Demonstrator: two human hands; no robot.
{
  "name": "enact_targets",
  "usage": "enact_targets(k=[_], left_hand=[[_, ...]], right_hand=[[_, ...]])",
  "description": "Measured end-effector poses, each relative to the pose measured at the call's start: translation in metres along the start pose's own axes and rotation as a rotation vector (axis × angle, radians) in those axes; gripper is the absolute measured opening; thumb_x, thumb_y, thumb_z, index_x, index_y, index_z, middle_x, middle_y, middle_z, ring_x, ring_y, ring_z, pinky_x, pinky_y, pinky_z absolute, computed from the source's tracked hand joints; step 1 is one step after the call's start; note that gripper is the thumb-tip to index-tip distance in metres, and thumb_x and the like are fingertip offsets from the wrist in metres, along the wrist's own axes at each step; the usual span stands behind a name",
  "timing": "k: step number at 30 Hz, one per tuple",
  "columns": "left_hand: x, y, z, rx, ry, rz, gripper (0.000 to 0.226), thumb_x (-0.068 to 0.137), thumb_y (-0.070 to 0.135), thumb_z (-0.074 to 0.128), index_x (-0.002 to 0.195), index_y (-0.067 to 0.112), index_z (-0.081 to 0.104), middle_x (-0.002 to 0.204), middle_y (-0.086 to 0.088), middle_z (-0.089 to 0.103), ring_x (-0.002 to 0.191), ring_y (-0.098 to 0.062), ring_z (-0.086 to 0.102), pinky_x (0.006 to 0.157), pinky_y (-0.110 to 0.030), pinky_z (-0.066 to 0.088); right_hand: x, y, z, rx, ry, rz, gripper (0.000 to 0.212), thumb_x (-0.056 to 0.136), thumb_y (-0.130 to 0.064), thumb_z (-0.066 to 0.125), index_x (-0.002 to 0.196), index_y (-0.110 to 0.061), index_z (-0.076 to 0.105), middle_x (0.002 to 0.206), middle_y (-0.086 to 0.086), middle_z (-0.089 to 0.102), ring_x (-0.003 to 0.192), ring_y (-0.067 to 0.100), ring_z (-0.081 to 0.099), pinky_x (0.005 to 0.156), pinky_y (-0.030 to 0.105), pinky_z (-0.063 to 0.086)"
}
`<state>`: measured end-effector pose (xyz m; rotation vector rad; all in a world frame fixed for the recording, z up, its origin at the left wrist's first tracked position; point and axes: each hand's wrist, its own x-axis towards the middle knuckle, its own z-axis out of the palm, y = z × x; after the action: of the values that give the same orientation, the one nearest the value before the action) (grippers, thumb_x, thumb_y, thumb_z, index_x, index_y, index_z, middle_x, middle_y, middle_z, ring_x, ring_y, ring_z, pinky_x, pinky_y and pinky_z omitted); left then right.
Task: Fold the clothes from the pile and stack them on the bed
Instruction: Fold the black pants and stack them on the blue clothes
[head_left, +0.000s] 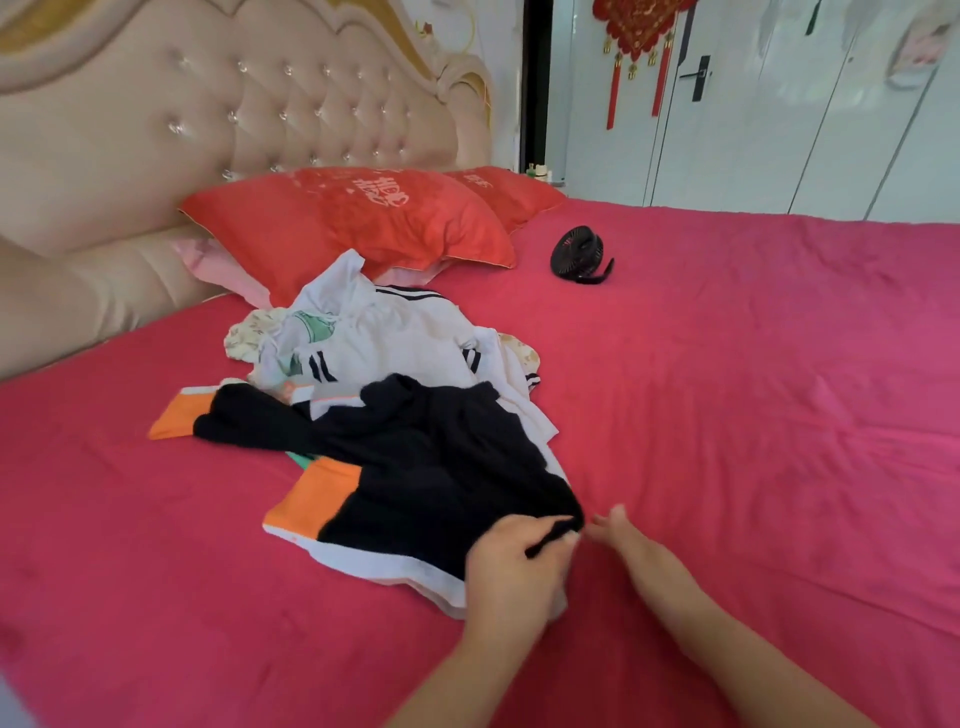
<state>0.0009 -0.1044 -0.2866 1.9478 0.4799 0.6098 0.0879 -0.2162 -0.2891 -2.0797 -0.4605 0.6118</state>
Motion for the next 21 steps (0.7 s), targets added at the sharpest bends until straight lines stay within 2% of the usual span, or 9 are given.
enact_targets(k=[1, 3, 6, 8, 10, 14, 17, 19, 21], left_hand=[[-0.011, 0.009, 0.01, -0.039, -0.042, -0.005, 0.033, 0.074, 0.024, 0.071, 0.088, 0.054, 0.062, 0.075, 0.039, 0.061, 0.083, 0.01, 0.06, 0.081, -0.012, 0.046], [-0.032, 0.025, 0.032, -0.117, -0.151, -0.036, 0.036, 0.069, 0.031, 0.067, 0.093, 0.056, 0.058, 0.073, 0.027, 0.064, 0.081, 0.005, 0.062, 0.082, -0.02, 0.049], [-0.065, 0.054, 0.05, -0.178, -0.401, 0.006, 0.028, 0.074, 0.025, 0.07, 0.101, 0.035, 0.068, 0.081, 0.023, 0.058, 0.079, 0.014, 0.057, 0.083, -0.012, 0.045], [-0.085, 0.072, 0.054, -0.169, -0.548, 0.034, 0.026, 0.08, 0.018, 0.071, 0.105, 0.024, 0.072, 0.087, 0.024, 0.056, 0.075, 0.012, 0.054, 0.079, -0.006, 0.041], [-0.106, 0.086, 0.054, -0.15, -0.629, 0.097, 0.03, 0.082, 0.018, 0.069, 0.11, 0.025, 0.069, 0.089, 0.024, 0.057, 0.069, 0.007, 0.051, 0.074, -0.006, 0.041], [-0.132, 0.1, 0.054, -0.046, -0.506, 0.128, 0.032, 0.087, 0.017, 0.062, 0.117, 0.027, 0.064, 0.098, 0.024, 0.053, 0.081, 0.004, 0.052, 0.083, -0.008, 0.042], [-0.137, 0.094, 0.052, 0.202, -0.338, 0.202, 0.041, 0.088, 0.024, 0.061, 0.129, 0.026, 0.054, 0.123, 0.014, 0.049, 0.117, -0.005, 0.044, 0.105, -0.022, 0.033], [-0.136, 0.083, 0.05, 0.477, -0.353, 0.147, 0.057, 0.089, 0.038, 0.056, 0.141, 0.029, 0.035, 0.146, 0.003, 0.03, 0.137, -0.016, 0.023, 0.114, -0.031, 0.022], [-0.137, 0.067, 0.046, 0.696, -0.483, 0.047, 0.069, 0.089, 0.049, 0.051, 0.147, 0.031, 0.018, 0.155, -0.004, 0.011, 0.143, -0.022, 0.01, 0.117, -0.035, 0.015]], right_hand=[[-0.008, -0.008, -0.008, 0.295, -0.04, 0.072, 0.05, 0.096, -0.05, 0.023, 0.102, -0.03, 0.069, 0.116, -0.008, 0.062, 0.118, 0.014, 0.052, 0.104, 0.031, 0.034], [-0.026, -0.014, -0.027, 0.636, -0.118, 0.164, 0.048, 0.094, -0.047, 0.036, 0.1, -0.014, 0.07, 0.101, 0.005, 0.071, 0.096, 0.019, 0.067, 0.087, 0.033, 0.049], [-0.06, -0.007, -0.062, 0.616, -0.023, 0.161, 0.021, 0.094, -0.01, 0.046, 0.103, 0.0, 0.061, 0.079, 0.011, 0.072, 0.07, 0.019, 0.069, 0.06, 0.028, 0.053], [-0.089, 0.007, -0.093, 0.593, 0.11, 0.129, 0.02, 0.094, -0.003, 0.043, 0.103, -0.001, 0.061, 0.081, 0.011, 0.071, 0.072, 0.02, 0.068, 0.062, 0.03, 0.053], [-0.124, 0.02, -0.122, 0.596, 0.188, 0.109, 0.022, 0.093, -0.001, 0.042, 0.101, -0.004, 0.062, 0.083, 0.011, 0.072, 0.071, 0.019, 0.068, 0.057, 0.026, 0.054], [-0.195, 0.057, -0.163, 0.619, 0.337, 0.107, 0.024, 0.084, 0.0, 0.049, 0.105, -0.001, 0.061, 0.088, 0.012, 0.073, 0.072, 0.016, 0.069, 0.056, 0.019, 0.055], [-0.238, 0.086, -0.179, 0.676, 0.536, 0.142, 0.024, 0.087, 0.001, 0.047, 0.102, -0.006, 0.063, 0.08, 0.004, 0.074, 0.068, 0.012, 0.069, 0.055, 0.018, 0.055], [-0.259, 0.1, -0.176, 0.627, 0.603, 0.174, 0.02, 0.091, -0.004, 0.048, 0.101, -0.007, 0.064, 0.084, 0.007, 0.073, 0.069, 0.017, 0.068, 0.057, 0.022, 0.054], [-0.274, 0.112, -0.163, 0.502, 0.575, 0.251, 0.013, 0.091, -0.012, 0.054, 0.094, -0.008, 0.066, 0.086, 0.011, 0.07, 0.07, 0.019, 0.063, 0.056, 0.023, 0.048]])
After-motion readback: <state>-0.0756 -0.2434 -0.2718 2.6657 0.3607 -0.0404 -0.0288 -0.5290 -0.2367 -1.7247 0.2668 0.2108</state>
